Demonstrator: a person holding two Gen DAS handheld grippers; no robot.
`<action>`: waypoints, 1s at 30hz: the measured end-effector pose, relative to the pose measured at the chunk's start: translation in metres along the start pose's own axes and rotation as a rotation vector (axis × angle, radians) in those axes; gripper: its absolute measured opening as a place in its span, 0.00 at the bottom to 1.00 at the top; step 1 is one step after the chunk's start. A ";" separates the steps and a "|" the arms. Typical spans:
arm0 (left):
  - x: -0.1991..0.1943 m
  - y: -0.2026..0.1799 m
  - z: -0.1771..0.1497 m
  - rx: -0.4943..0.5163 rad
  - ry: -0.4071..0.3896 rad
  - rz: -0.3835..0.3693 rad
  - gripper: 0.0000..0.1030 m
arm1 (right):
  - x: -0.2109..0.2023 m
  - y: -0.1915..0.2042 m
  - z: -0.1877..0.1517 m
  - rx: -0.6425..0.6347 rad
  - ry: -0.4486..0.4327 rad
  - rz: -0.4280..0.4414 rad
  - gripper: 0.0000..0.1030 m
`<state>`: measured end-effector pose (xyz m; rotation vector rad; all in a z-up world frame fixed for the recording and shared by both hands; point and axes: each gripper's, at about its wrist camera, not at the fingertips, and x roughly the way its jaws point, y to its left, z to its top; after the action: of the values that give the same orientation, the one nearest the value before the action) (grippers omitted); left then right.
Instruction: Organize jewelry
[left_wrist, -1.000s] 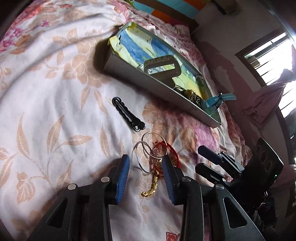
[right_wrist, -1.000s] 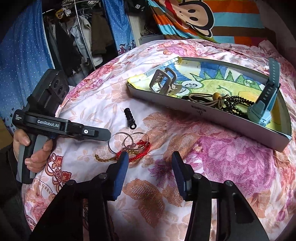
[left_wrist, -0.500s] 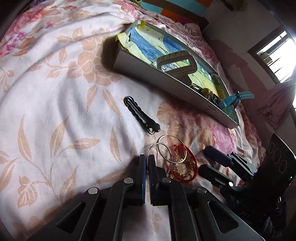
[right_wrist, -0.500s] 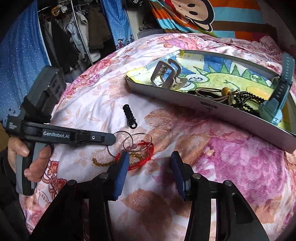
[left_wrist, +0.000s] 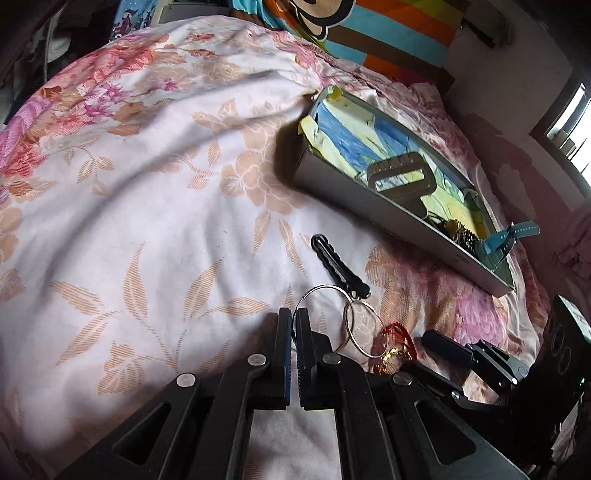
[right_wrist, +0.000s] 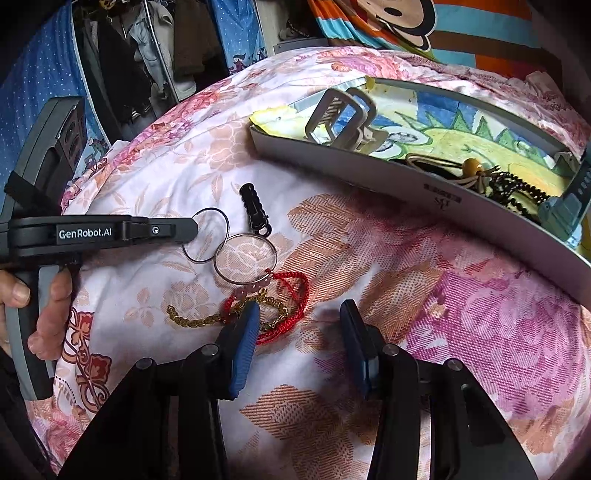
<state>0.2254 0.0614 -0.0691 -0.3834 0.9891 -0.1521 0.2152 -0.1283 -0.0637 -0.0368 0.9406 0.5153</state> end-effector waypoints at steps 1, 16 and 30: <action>0.001 0.000 0.000 0.000 0.002 0.002 0.03 | 0.001 -0.002 0.000 0.010 0.001 0.012 0.39; 0.000 -0.005 -0.002 0.013 -0.004 -0.005 0.03 | -0.005 -0.011 -0.004 0.089 -0.030 0.065 0.03; -0.043 -0.039 -0.007 0.182 -0.217 -0.110 0.03 | -0.041 -0.007 0.011 -0.004 -0.185 -0.026 0.03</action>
<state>0.1984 0.0369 -0.0239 -0.2808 0.7339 -0.2921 0.2067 -0.1485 -0.0265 -0.0048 0.7572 0.4879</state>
